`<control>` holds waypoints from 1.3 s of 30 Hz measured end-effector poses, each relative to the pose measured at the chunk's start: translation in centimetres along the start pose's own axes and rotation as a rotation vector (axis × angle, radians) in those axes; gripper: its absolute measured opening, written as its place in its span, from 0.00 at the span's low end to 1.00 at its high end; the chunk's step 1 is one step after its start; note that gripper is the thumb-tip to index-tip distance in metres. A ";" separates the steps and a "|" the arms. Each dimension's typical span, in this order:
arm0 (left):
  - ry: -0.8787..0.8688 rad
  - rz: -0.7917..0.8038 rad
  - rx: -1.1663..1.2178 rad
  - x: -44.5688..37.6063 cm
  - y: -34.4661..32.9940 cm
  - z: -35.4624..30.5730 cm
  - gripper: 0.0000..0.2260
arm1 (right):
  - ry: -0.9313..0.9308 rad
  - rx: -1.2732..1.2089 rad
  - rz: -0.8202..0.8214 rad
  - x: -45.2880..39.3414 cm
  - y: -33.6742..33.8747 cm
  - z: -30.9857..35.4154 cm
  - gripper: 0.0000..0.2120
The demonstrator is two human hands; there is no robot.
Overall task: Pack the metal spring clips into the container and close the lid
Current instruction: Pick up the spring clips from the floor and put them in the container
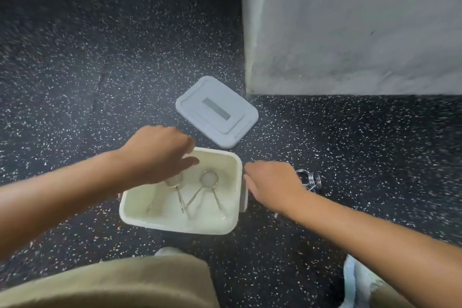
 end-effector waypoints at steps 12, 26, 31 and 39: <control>-0.258 0.124 -0.146 -1.6 6.4 -13.1 0.21 | -0.332 0.075 -0.009 8.2 0.6 -15.7 0.09; -0.142 0.311 0.130 -13.1 -8.4 -22.4 0.15 | -0.527 -0.208 0.246 8.6 -10.8 -23.7 0.08; -0.098 0.336 0.214 -15.2 -13.9 -24.0 0.11 | -0.494 -0.376 0.173 6.9 -14.7 -23.3 0.11; -0.068 0.270 0.223 -16.6 -17.6 -25.6 0.09 | -0.543 -0.444 0.090 6.0 -18.2 -23.6 0.09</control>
Point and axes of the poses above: each hand's wrist, its own x-axis away from the middle knuckle, its own y-axis out of the back of the hand, z = x × y, the point moved 7 cm from there along -x, towards the middle knuckle, and after that the axes turned 2 degrees about x, right-handed, at the moved point
